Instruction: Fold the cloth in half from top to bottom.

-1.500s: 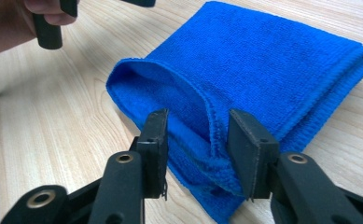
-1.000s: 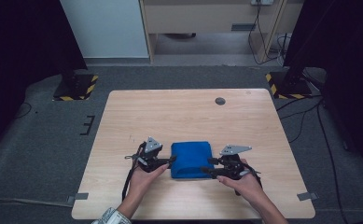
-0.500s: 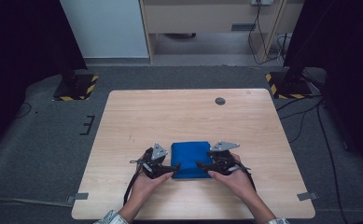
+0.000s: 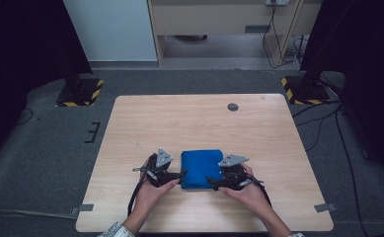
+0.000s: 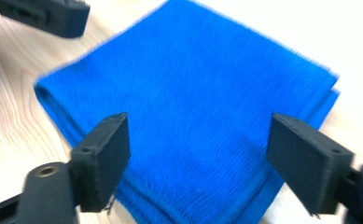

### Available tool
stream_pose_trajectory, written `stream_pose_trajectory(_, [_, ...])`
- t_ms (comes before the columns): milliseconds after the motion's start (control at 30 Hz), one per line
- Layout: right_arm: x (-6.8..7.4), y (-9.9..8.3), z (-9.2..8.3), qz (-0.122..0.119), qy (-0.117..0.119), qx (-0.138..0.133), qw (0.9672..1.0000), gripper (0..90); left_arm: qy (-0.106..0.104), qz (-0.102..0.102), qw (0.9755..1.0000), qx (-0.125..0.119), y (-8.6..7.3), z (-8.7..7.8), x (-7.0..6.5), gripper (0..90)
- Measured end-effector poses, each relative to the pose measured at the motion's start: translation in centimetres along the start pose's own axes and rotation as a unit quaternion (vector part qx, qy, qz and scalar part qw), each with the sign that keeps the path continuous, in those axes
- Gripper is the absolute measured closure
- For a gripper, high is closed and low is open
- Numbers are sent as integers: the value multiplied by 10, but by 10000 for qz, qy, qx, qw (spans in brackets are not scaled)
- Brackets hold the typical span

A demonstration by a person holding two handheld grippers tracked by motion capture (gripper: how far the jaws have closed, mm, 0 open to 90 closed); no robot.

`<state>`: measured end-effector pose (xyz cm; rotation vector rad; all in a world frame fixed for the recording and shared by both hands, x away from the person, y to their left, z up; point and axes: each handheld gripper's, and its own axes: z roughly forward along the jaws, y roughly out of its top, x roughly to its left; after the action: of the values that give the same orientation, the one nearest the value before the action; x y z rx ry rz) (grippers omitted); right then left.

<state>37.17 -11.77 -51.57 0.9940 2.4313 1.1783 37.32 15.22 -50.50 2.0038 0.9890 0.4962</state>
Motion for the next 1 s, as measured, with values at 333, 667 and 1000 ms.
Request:
stream_pose_trajectory(333, [-23, 18, -18, 273, -274, -555, 9977, 93, 167, -291, 9994, -95, 4, -11, 17, 84])
stream_pose_trajectory(667, [-51, 23, -26, 576, -416, -638, 9954, 81, 363, -581, 9976, 25, -6, -19, 53, 77])
stream_pose_trajectory(1000, [-77, 7, -35, 796, -651, -495, 9935, 81, 514, -763, 9955, 215, -16, -21, 77, 77])
